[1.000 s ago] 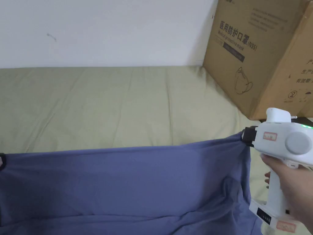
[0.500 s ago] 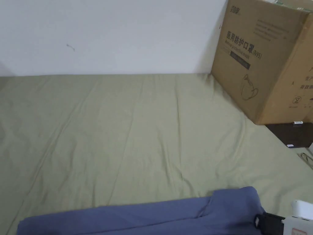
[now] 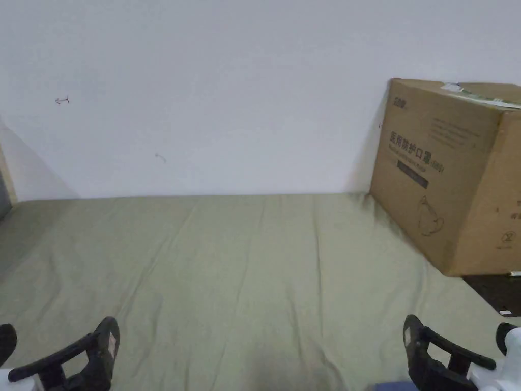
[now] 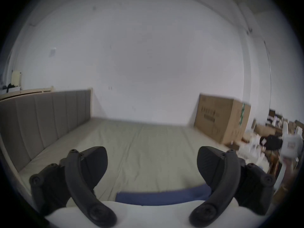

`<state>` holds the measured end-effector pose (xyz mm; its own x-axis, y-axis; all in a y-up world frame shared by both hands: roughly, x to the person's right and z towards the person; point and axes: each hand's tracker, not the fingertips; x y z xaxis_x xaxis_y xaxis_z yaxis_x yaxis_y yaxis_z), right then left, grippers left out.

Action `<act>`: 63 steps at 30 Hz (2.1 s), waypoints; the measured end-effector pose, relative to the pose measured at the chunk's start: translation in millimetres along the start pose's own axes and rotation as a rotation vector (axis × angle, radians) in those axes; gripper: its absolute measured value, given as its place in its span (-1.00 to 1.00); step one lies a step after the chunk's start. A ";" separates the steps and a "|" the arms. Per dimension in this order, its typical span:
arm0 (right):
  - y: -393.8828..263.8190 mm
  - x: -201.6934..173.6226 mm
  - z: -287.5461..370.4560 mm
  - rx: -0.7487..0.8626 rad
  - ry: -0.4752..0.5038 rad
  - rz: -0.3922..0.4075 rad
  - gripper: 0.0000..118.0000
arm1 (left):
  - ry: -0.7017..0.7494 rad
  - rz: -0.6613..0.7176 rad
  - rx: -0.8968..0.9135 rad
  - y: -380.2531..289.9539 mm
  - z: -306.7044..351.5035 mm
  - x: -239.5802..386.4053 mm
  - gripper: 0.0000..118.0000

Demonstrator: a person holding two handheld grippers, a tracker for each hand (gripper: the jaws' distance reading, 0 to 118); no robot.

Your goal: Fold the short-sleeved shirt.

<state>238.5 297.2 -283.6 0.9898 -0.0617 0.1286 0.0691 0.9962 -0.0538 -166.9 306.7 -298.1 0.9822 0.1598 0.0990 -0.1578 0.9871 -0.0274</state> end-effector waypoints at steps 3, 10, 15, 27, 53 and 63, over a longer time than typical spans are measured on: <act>6.3 -25.9 18.4 0.077 0.036 -0.014 -0.97 | 0.005 -0.020 0.074 3.5 17.6 19.9 -1.00; 12.2 -31.3 29.1 0.115 0.057 0.026 -0.97 | -0.024 -0.025 0.063 1.1 29.0 37.4 -1.00; 10.3 -28.0 26.9 0.092 0.046 0.044 -0.97 | -0.059 0.026 0.077 6.2 31.9 23.9 -1.00; -16.6 -30.3 14.2 -0.145 0.081 0.093 -0.97 | -0.274 0.673 -0.768 -89.5 -91.8 -182.1 -0.16; -40.6 -88.0 -48.5 -0.397 0.192 0.085 -0.97 | -0.371 0.844 -0.903 -266.1 -161.7 -211.5 -0.93; -26.3 -72.3 -37.8 -0.359 0.224 0.025 -0.97 | -0.108 0.255 -0.928 -142.9 -124.2 -192.6 -0.93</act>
<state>169.9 273.1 -328.8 0.9916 -0.0889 -0.0936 0.0442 0.9151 -0.4009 -320.9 133.4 -436.8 0.9078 0.4134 0.0706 -0.1757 0.5279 -0.8309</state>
